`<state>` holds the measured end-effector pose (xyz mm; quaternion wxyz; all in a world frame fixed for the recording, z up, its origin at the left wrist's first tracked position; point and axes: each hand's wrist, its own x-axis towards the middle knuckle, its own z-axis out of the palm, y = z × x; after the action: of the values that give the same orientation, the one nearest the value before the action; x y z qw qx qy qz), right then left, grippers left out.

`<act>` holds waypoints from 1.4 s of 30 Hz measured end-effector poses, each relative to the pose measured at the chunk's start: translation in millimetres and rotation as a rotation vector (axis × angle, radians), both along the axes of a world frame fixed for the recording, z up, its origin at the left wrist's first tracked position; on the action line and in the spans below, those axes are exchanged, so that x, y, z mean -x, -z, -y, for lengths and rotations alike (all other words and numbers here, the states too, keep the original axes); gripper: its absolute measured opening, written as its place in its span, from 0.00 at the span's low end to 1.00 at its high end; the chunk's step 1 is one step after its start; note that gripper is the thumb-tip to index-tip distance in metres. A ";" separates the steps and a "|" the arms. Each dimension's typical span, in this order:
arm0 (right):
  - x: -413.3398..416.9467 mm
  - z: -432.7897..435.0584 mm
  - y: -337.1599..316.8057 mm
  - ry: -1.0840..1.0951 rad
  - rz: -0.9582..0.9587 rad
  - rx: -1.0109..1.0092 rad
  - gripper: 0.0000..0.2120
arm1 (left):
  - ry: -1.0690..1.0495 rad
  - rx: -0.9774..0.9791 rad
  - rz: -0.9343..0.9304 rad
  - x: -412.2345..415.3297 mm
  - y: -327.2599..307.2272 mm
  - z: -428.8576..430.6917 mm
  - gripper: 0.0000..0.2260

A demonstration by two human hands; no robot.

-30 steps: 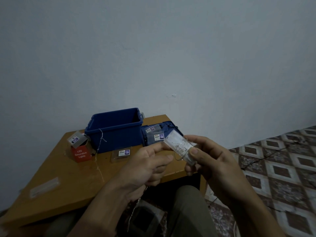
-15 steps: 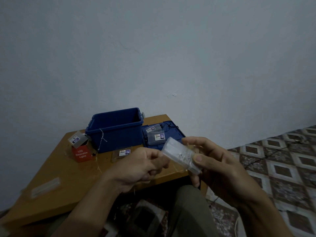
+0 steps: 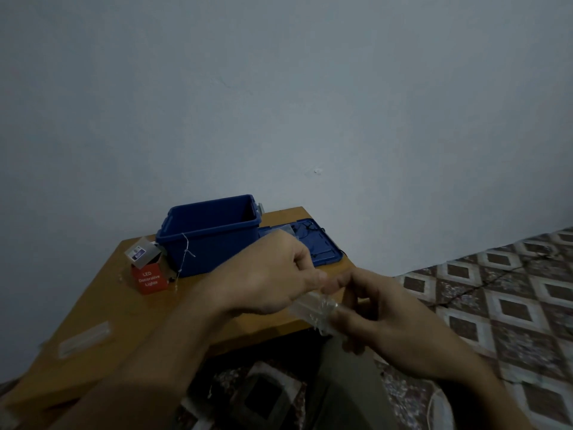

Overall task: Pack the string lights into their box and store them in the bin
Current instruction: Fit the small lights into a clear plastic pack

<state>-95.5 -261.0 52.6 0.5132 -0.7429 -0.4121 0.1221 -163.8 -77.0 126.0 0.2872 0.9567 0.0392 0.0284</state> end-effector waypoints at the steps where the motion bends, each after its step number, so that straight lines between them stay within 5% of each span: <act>1: -0.1 -1.1 0.5 0.051 0.053 -0.012 0.08 | -0.031 0.001 0.046 2.1 3.0 4.4 0.12; 14: -1.8 -12.9 8.8 0.195 0.052 -0.355 0.16 | -0.252 0.679 0.348 18.2 48.2 14.7 0.03; 31: -2.7 -14.6 5.7 -0.017 -0.460 -0.541 0.15 | -0.117 0.859 0.234 20.2 48.9 7.1 0.07; 42: -0.5 -15.0 2.2 -0.015 -0.467 -0.530 0.13 | -0.053 0.931 0.225 20.4 53.1 4.5 0.09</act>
<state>-95.0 -246.1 50.4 0.7677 -0.5327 -0.3067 0.1811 -184.2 -81.5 72.9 0.6868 0.7159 0.0408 0.1187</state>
